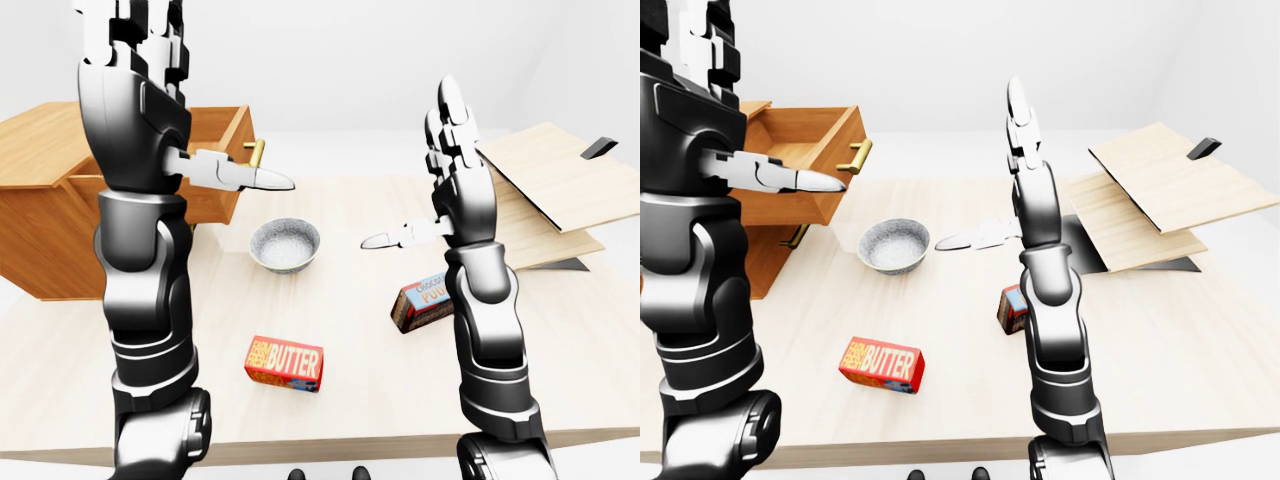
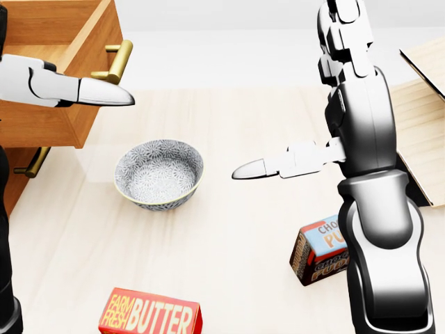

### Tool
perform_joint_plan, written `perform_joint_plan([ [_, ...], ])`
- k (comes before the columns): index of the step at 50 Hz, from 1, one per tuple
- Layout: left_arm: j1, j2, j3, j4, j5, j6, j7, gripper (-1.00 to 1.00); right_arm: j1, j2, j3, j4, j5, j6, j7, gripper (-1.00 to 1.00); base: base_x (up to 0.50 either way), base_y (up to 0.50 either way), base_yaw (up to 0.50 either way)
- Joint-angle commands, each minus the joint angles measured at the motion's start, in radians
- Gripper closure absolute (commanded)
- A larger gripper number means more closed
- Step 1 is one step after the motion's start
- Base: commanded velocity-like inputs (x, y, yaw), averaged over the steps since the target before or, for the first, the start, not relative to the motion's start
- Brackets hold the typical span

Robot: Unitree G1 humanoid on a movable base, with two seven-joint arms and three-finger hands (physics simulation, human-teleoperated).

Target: Close the top drawer of the cabinet.

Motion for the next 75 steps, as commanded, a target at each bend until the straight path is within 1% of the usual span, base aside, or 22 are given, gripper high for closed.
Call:
perform_joint_plan([
  [1,0.041,-0.022,-0.020,0.000,0.024,0.000,-0.018,-1.00,0.012,0.005,0.003,0.000,-0.012,0.000,-0.001,-1.00,0.00,0.00,0.00],
  [3,0.066,-0.037,-0.039,0.006,0.046,0.000,-0.029,-1.00,0.015,0.004,0.003,-0.001,-0.014,0.000,-0.001,-1.00,0.00,0.00,0.00],
  [7,0.092,-0.065,-0.049,0.021,0.072,0.000,-0.047,-1.00,0.019,0.004,0.000,-0.008,-0.014,0.000,0.002,-1.00,0.00,0.00,0.00],
  [9,0.119,-0.082,-0.061,0.023,0.085,0.000,-0.054,-1.00,0.025,0.004,0.000,-0.005,-0.015,0.000,0.002,-1.00,0.00,0.00,0.00],
  [11,0.137,-0.095,-0.066,0.005,0.090,0.000,-0.064,-1.00,0.026,0.005,-0.002,0.001,-0.013,0.000,0.001,-1.00,0.00,0.00,0.00],
  [13,0.174,-0.110,-0.084,-0.031,0.109,0.000,-0.077,-1.00,0.027,0.004,-0.004,0.017,-0.012,0.000,-0.002,-1.00,0.00,0.00,0.00],
  [16,0.204,-0.126,-0.095,-0.036,0.144,0.000,-0.083,-1.00,0.025,0.002,-0.007,0.025,-0.007,0.000,-0.003,-1.00,0.00,0.00,0.00],
  [21,0.278,-0.157,-0.115,-0.067,0.167,0.000,-0.113,-1.00,0.030,0.001,-0.006,0.052,-0.005,0.000,-0.008,-1.00,0.00,0.00,0.00],
  [28,0.334,-0.182,-0.134,-0.141,0.192,0.000,-0.140,-1.00,0.032,0.001,-0.005,0.065,-0.006,0.000,-0.010,-1.00,0.00,0.00,0.00],
  [31,0.377,-0.193,-0.152,-0.174,0.207,0.000,-0.152,-1.00,0.034,0.002,-0.004,0.079,-0.008,0.000,-0.010,-1.00,0.00,0.00,0.00],
  [33,0.412,-0.197,-0.168,-0.166,0.226,0.000,-0.161,-1.00,0.032,0.001,-0.007,0.082,-0.007,0.000,-0.010,-1.00,0.00,0.00,0.00],
  [38,0.440,-0.212,-0.180,-0.136,0.261,0.000,-0.179,-1.00,0.039,0.001,-0.006,0.095,-0.009,0.000,-0.011,-1.00,0.00,0.00,0.00],
  [42,0.435,-0.217,-0.177,-0.084,0.281,0.000,-0.180,-1.00,0.042,0.000,-0.009,0.095,-0.008,0.000,-0.010,-1.00,0.00,0.00,0.00],
  [44,0.437,-0.216,-0.179,-0.008,0.301,0.000,-0.167,-1.00,0.044,-0.002,-0.011,0.100,-0.006,0.000,-0.009,-1.00,0.00,0.00,0.00],
  [47,0.435,-0.218,-0.173,0.037,0.310,0.000,-0.165,-1.00,0.043,-0.001,-0.011,0.111,-0.004,0.000,-0.011,-1.00,0.00,0.00,0.00],
  [52,0.396,-0.212,-0.151,0.136,0.308,0.000,-0.145,-1.00,0.044,-0.001,-0.012,0.130,-0.001,0.000,-0.014,-1.00,0.00,0.00,0.00],
  [57,0.351,-0.198,-0.135,0.280,0.321,0.000,-0.100,-1.00,0.048,-0.002,-0.013,0.151,-0.001,0.000,-0.015,-1.00,0.00,0.00,0.00],
  [62,0.321,-0.189,-0.122,0.356,0.318,0.000,-0.073,-1.00,0.046,-0.005,-0.014,0.149,-0.002,0.000,-0.016,-1.00,0.00,0.00,0.00],
  [67,0.268,-0.166,-0.098,0.467,0.306,0.000,-0.029,-1.00,0.045,-0.005,-0.016,0.158,-0.001,0.000,-0.019,-1.00,0.00,0.00,0.00],
  [68,0.245,-0.157,-0.080,0.499,0.296,0.000,-0.011,-1.00,0.049,-0.006,-0.016,0.159,-0.001,0.000,-0.018,-1.00,0.00,0.00,0.00],
  [69,0.236,-0.150,-0.075,0.513,0.289,0.000,-0.001,-1.00,0.048,-0.006,-0.017,0.158,0.001,0.000,-0.018,-1.00,0.00,0.00,0.00],
  [75,0.219,-0.116,-0.060,0.553,0.275,0.000,0.019,-1.00,0.051,-0.009,-0.018,0.154,0.001,0.000,-0.015,-1.00,0.00,0.00,0.00],
])
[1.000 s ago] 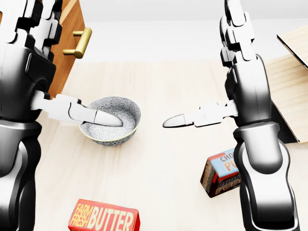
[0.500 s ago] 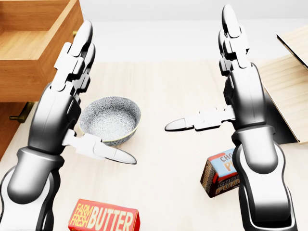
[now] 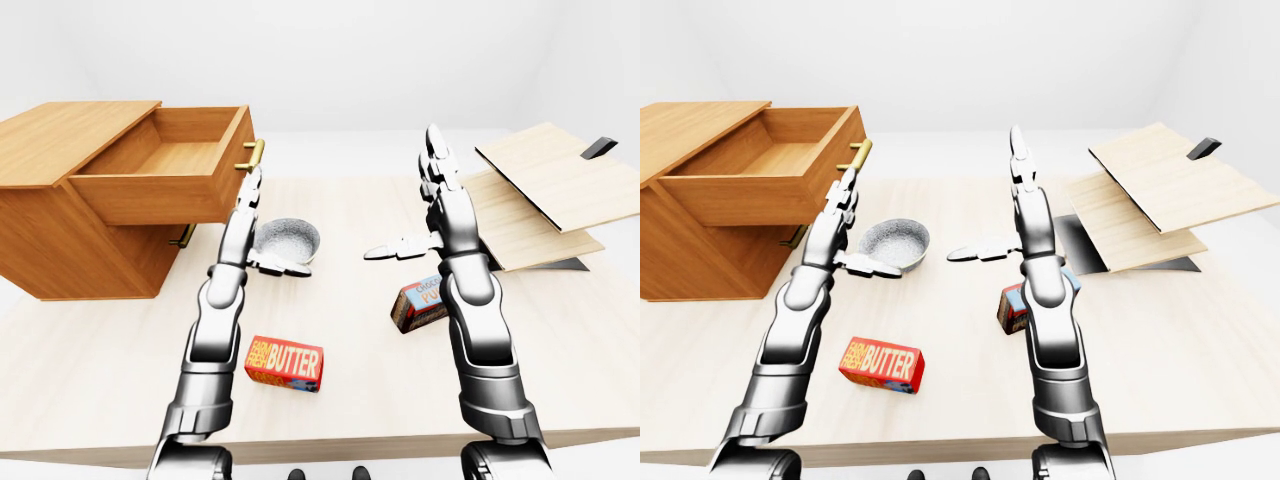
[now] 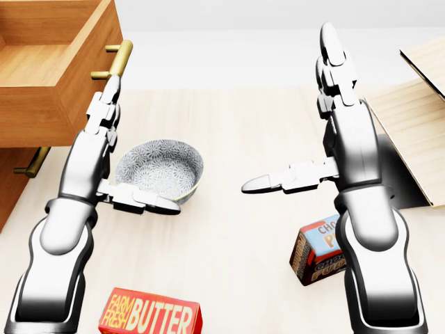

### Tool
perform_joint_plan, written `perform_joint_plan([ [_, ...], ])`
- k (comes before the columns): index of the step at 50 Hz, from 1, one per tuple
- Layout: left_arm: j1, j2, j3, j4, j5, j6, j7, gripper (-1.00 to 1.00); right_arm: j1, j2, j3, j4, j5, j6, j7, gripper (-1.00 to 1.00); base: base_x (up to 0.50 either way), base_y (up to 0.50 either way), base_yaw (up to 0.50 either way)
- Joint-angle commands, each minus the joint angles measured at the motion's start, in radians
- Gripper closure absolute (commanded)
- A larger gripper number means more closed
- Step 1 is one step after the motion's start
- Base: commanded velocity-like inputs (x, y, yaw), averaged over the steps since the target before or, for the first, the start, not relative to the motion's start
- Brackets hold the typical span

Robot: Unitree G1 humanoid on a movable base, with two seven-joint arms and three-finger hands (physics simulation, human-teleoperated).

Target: Close the top drawer of the cabinet.

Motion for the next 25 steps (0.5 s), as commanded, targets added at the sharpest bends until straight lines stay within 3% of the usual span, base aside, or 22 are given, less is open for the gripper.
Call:
perform_joint_plan([
  [1,-0.065,0.051,0.042,0.149,-0.023,0.000,0.063,-1.00,0.002,-0.004,-0.003,0.002,0.001,0.000,0.002,-1.00,0.00,0.00,0.00],
  [14,-0.076,0.094,0.071,0.147,-0.051,0.000,0.083,-1.00,0.002,0.002,0.005,0.004,-0.008,0.000,0.000,-1.00,0.00,0.00,0.00],
  [25,-0.100,0.170,0.127,0.162,-0.090,0.000,0.084,-1.00,0.005,0.002,0.003,0.007,-0.015,0.000,-0.001,-1.00,0.00,0.00,0.00],
])
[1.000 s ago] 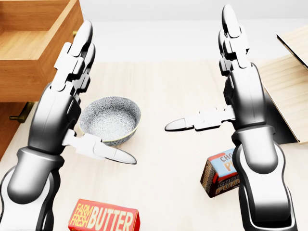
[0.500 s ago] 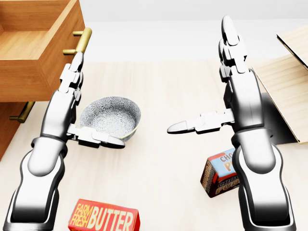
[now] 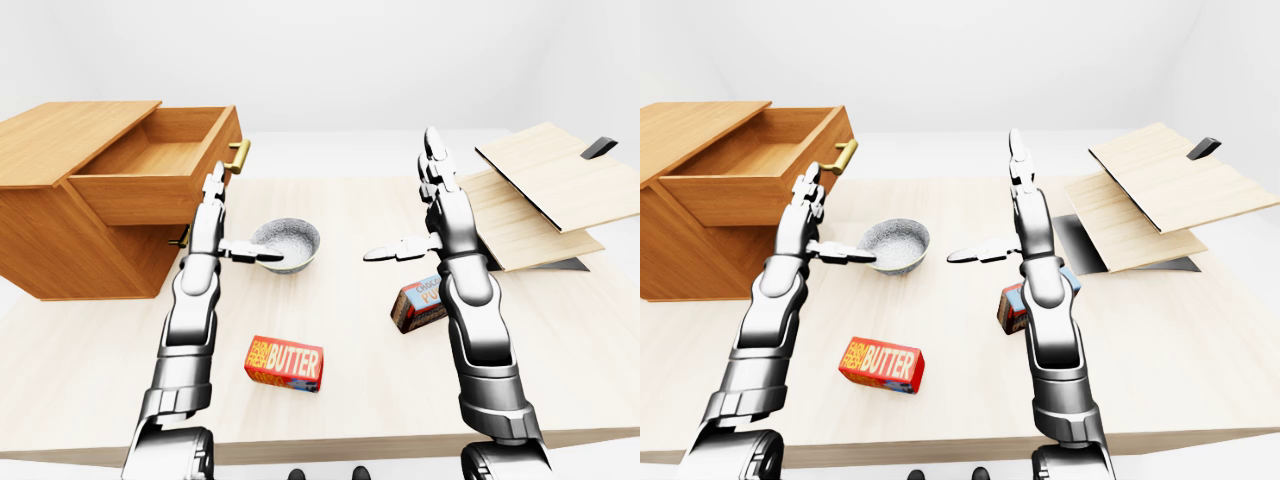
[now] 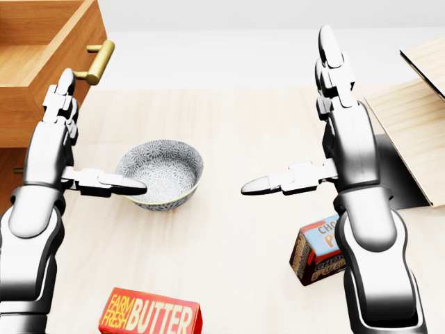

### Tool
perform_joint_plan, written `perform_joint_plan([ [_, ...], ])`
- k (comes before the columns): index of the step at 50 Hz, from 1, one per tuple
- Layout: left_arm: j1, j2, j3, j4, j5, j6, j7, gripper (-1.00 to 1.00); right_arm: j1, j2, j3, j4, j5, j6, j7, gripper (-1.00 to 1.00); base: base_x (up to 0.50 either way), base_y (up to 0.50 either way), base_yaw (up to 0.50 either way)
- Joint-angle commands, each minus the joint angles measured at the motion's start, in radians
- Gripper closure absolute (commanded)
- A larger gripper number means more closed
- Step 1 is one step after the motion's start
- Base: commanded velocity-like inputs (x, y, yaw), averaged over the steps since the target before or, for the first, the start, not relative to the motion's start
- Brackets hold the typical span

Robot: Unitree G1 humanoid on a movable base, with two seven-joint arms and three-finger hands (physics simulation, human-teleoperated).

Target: Close the top drawer of the cabinet.

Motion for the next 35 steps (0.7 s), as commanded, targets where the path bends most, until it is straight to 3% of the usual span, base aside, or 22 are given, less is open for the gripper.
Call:
perform_joint_plan([
  [1,-0.022,0.071,0.054,0.010,-0.026,0.000,0.015,-1.00,0.001,0.001,0.001,0.002,-0.007,0.000,-0.003,-1.00,0.00,0.00,0.00],
  [11,-0.020,0.130,0.091,0.056,-0.046,0.000,0.015,-1.00,-0.010,0.004,0.004,0.014,-0.004,0.000,-0.007,-1.00,0.00,0.00,0.00],
  [24,-0.128,0.228,0.117,0.385,-0.074,0.000,0.054,-1.00,-0.011,0.001,0.001,-0.009,-0.004,0.000,-0.005,-1.00,0.00,0.00,0.00],
  [35,-0.284,0.360,0.126,0.774,-0.113,-0.171,0.115,-1.00,-0.003,-0.005,-0.009,-0.018,0.004,0.000,-0.006,-1.00,0.00,0.00,0.00],
])
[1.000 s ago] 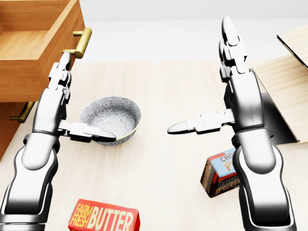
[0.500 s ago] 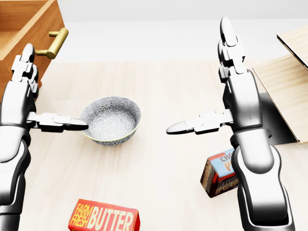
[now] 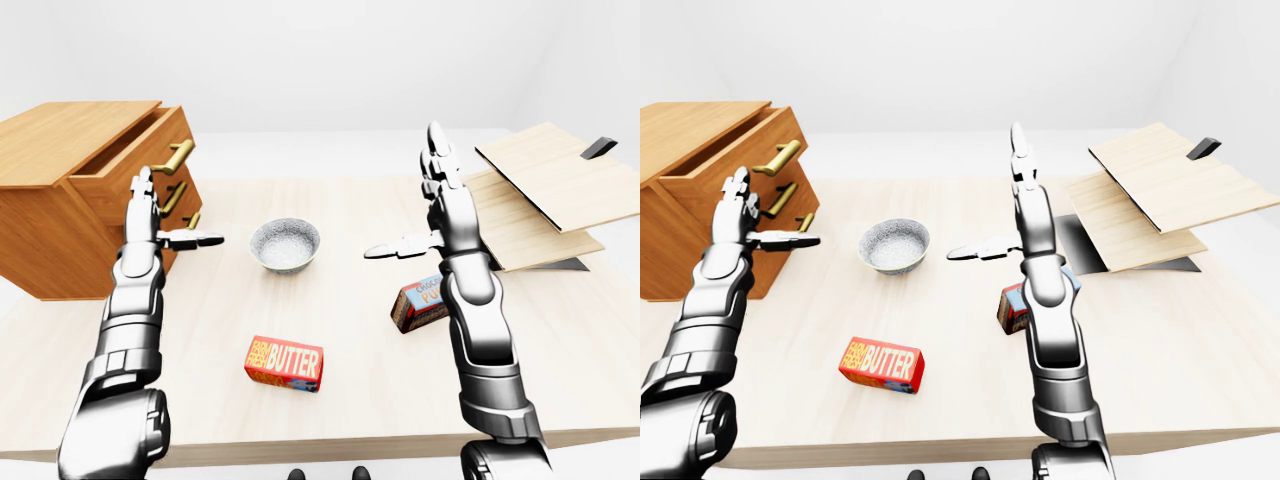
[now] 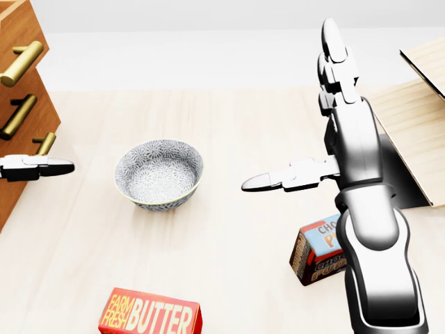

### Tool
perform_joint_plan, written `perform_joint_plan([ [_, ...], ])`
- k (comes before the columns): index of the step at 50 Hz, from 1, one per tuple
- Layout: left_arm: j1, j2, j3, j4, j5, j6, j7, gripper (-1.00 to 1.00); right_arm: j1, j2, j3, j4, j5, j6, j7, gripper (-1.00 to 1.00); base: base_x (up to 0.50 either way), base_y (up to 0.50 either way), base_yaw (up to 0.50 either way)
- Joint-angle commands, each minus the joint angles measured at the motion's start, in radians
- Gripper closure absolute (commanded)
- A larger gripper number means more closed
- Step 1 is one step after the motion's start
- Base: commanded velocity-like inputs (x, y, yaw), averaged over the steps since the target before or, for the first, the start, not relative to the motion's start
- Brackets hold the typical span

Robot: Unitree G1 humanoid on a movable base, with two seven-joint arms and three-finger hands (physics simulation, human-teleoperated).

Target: Close the top drawer of the cabinet.

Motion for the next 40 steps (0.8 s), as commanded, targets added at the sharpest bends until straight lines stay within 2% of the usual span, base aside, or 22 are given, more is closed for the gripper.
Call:
perform_joint_plan([
  [1,-0.122,0.120,0.018,0.356,-0.021,-0.110,0.066,-1.00,0.008,-0.006,-0.008,-0.002,0.006,0.000,-0.001,-1.00,0.00,0.00,0.00],
  [5,-0.159,0.166,0.026,0.434,-0.038,-0.110,0.081,-1.00,0.009,-0.008,-0.012,0.003,0.010,0.000,-0.004,-1.00,0.00,0.00,0.00],
  [11,-0.164,0.207,0.032,0.444,-0.063,-0.110,0.083,-1.00,0.014,-0.013,-0.016,-0.002,0.014,0.000,-0.003,-1.00,0.00,0.00,0.00],
  [21,-0.174,0.313,0.067,0.494,-0.112,-0.110,0.095,-1.00,0.033,-0.019,-0.026,-0.043,0.023,0.000,0.003,-1.00,0.00,0.00,0.00],
  [29,-0.168,0.316,0.063,0.485,-0.124,-0.110,0.103,-1.00,0.041,-0.018,-0.023,-0.057,0.021,0.000,0.003,-1.00,0.00,0.00,0.00],
  [36,-0.164,0.295,0.053,0.464,-0.119,-0.110,0.100,-1.00,0.040,-0.017,-0.023,-0.054,0.019,0.000,0.001,-1.00,0.00,0.00,0.00],
  [37,-0.154,0.288,0.042,0.455,-0.098,-0.110,0.123,-1.00,0.039,-0.017,-0.023,-0.051,0.020,0.000,0.000,-1.00,0.00,0.00,0.00],
  [40,-0.125,0.258,0.033,0.395,-0.081,-0.110,0.113,-1.00,0.035,-0.017,-0.024,-0.049,0.021,0.000,0.000,-1.00,0.00,0.00,0.00],
])
